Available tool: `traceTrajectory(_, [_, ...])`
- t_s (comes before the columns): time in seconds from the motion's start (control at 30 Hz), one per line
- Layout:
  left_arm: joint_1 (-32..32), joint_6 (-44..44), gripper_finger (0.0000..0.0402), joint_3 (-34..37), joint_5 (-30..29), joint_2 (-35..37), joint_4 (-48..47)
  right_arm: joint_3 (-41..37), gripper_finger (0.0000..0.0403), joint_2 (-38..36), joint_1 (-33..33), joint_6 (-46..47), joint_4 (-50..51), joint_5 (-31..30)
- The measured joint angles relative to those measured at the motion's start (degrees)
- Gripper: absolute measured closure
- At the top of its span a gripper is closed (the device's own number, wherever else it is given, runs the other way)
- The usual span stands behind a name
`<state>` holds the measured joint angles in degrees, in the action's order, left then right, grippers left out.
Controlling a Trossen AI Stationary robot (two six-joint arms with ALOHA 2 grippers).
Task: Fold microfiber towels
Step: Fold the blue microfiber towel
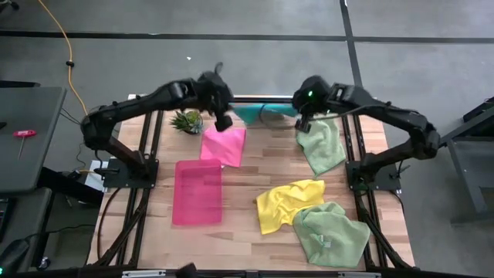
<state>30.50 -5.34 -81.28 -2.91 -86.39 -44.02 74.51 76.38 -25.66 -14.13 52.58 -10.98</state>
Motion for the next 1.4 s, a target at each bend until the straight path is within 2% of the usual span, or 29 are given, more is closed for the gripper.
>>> traceTrajectory(0.23, [-11.0, 9.9, 0.0401, 12.5, 0.8, 0.0, 6.9, -12.1, 0.0403, 0.0, 6.3, 7.1, -4.2, 3.9])
traceTrajectory(0.43, [-20.1, 22.6, 0.0401, 21.4, 1.0, 0.0, 15.1, -19.2, 0.0403, 0.0, 13.4, 15.5, -8.4, 8.7])
traceTrajectory(0.6, [-26.3, 32.4, 0.0401, 24.8, 1.0, 0.0, 17.5, -24.2, 0.0403, 0.0, 19.1, 26.6, -14.6, 14.2])
traceTrajectory(0.97, [-36.4, 44.6, 0.0401, 25.3, 1.4, 0.0, 17.9, -27.0, 0.0403, 0.0, 32.4, 46.2, -19.7, 15.6])
traceTrajectory(1.13, [-35.5, 45.2, 0.0401, 25.3, 5.1, 0.0, 18.0, -27.0, 0.0403, 0.0, 34.3, 57.1, -19.9, 15.1])
traceTrajectory(1.4, [-24.0, 36.3, 0.0401, 25.3, 2.9, -0.3, 18.6, -27.1, 0.0403, 0.0, 26.9, 62.7, -18.3, 4.3])
